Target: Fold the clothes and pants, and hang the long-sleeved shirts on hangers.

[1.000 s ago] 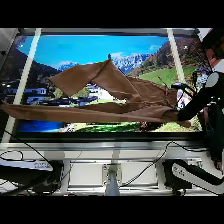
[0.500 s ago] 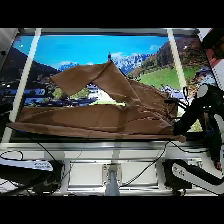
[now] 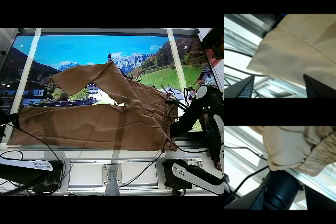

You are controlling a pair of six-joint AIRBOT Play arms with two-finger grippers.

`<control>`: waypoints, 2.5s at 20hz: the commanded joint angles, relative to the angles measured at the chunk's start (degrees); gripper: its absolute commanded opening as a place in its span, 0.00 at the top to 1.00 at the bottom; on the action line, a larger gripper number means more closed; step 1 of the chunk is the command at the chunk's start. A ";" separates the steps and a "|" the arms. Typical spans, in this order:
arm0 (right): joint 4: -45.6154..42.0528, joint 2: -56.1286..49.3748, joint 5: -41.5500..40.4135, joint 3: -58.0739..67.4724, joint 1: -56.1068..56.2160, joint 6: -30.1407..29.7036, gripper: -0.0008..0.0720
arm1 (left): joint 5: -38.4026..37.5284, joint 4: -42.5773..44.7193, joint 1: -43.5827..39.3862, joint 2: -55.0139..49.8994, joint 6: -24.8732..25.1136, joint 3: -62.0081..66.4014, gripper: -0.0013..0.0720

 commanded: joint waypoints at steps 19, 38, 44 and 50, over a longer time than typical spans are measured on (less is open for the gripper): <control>7.85 -7.23 -32.89 27.02 -23.61 19.06 0.95 | 6.82 -5.92 -1.66 6.47 4.57 13.33 0.95; 34.36 -29.09 -35.08 12.04 -30.49 -2.82 0.20 | 18.32 -35.08 -11.78 6.38 4.57 13.33 0.95; 34.29 -29.35 -40.87 12.04 -23.58 -3.10 0.24 | 23.19 -35.08 -16.31 6.19 4.57 13.33 0.95; 34.27 -29.33 -41.05 12.04 -22.08 -3.28 0.94 | 23.21 -35.12 -20.31 2.10 4.55 13.27 0.22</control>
